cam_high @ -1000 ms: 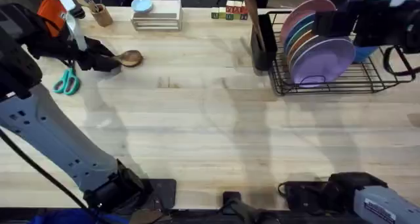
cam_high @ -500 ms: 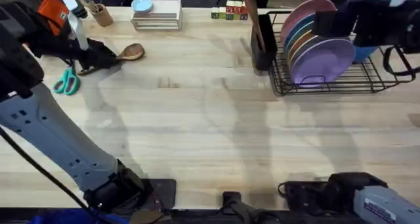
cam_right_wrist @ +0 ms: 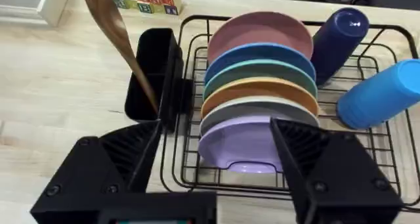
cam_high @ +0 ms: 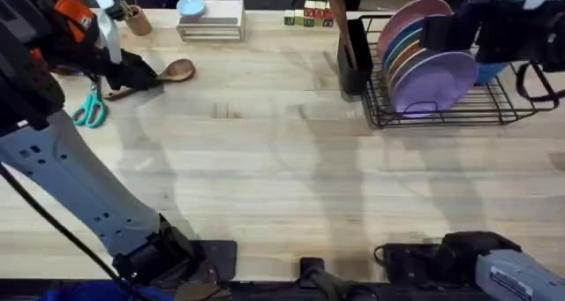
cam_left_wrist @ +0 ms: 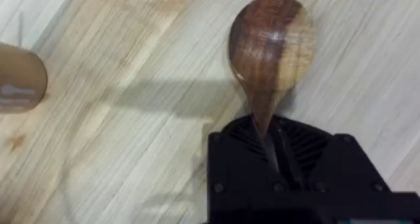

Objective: Pick up the spoon on the table one by one and put them onto the rack

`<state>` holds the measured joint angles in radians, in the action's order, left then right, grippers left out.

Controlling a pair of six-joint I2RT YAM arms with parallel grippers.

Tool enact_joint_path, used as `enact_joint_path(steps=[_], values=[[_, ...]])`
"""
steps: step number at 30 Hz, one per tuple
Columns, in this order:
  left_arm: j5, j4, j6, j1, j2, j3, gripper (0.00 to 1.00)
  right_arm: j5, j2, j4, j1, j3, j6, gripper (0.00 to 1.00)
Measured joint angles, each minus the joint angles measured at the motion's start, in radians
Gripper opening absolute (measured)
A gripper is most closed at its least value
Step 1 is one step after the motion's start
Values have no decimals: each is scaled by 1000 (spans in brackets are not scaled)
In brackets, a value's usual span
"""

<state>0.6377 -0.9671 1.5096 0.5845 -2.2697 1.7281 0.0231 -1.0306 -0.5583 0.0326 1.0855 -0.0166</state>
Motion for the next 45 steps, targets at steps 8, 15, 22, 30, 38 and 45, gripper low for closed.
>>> enact_joint_path(steps=[8,15,22,30,38,45], values=[[-162,0,2,-70,42,4,89,0,0,0,0,0,-6,993],[-279,-11,2,-142,90,-28,77,0,0,0,0,0,-8,993],[-321,-35,2,-185,114,-49,66,0,0,0,0,0,-22,993],[-290,-50,2,-197,123,-63,55,0,0,0,0,0,-29,993],[-275,-58,2,-287,286,-78,41,0,0,0,0,0,-30,993],[-139,-58,2,-317,413,-78,41,0,0,0,0,0,-30,993]])
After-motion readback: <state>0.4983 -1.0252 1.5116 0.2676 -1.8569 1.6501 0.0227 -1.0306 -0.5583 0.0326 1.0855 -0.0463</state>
